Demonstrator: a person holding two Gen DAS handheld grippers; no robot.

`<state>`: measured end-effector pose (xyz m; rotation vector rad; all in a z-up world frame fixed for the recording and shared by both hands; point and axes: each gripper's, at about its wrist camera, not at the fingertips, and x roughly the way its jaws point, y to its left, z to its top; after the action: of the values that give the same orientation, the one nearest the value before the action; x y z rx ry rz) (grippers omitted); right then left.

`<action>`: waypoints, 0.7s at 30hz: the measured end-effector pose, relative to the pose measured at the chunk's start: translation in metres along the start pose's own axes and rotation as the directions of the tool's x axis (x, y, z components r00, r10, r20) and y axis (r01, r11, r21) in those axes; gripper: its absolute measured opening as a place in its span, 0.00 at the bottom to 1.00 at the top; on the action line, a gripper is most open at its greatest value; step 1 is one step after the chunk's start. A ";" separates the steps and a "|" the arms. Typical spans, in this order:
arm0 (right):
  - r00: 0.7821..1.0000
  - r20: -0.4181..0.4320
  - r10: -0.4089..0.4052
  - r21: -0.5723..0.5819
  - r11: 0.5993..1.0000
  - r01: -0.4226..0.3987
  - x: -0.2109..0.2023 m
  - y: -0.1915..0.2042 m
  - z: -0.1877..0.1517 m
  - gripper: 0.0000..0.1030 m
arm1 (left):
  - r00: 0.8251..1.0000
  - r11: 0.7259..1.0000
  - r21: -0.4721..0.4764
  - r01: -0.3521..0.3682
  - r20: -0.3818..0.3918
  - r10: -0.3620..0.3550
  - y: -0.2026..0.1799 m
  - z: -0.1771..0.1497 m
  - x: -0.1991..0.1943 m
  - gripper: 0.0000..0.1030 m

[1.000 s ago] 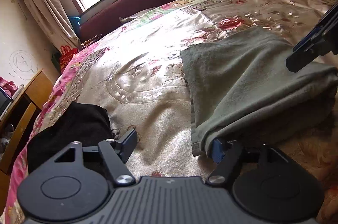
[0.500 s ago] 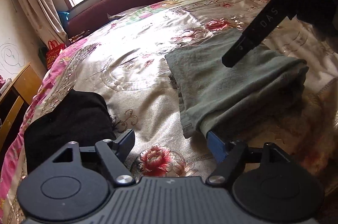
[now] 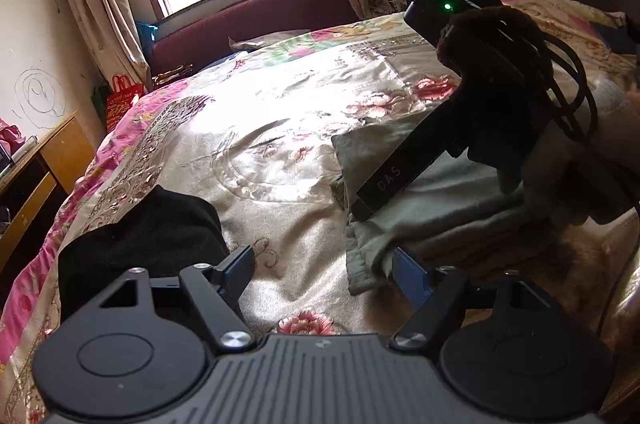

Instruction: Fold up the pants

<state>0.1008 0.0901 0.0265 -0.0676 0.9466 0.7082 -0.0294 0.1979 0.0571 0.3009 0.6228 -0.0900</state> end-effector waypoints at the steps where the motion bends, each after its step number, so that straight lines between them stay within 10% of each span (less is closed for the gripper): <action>1: 1.000 0.017 0.009 0.012 1.000 -0.009 -0.011 -0.002 -0.001 0.54 | 1.000 1.000 -0.005 0.004 0.019 -0.004 -0.001 0.005 0.000 0.87; 6: 0.998 0.048 -0.028 0.069 0.997 0.024 -0.047 -0.016 -0.013 0.55 | 0.999 0.999 -0.053 -0.002 0.038 0.004 -0.006 0.022 0.029 0.90; 12: 0.996 0.012 -0.085 0.128 0.988 0.083 -0.056 -0.036 -0.041 0.55 | 0.989 1.000 -0.010 -0.012 -0.150 0.011 -0.036 0.002 0.077 0.90; 21: 0.993 0.065 -0.102 0.144 0.985 0.092 -0.086 -0.037 -0.062 0.56 | 0.986 0.996 -0.050 -0.073 -0.156 0.064 -0.043 0.011 0.063 0.90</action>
<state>0.0458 -0.0055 0.0456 0.0355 0.9149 0.5488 0.0208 0.1543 0.0176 0.2764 0.7666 0.0171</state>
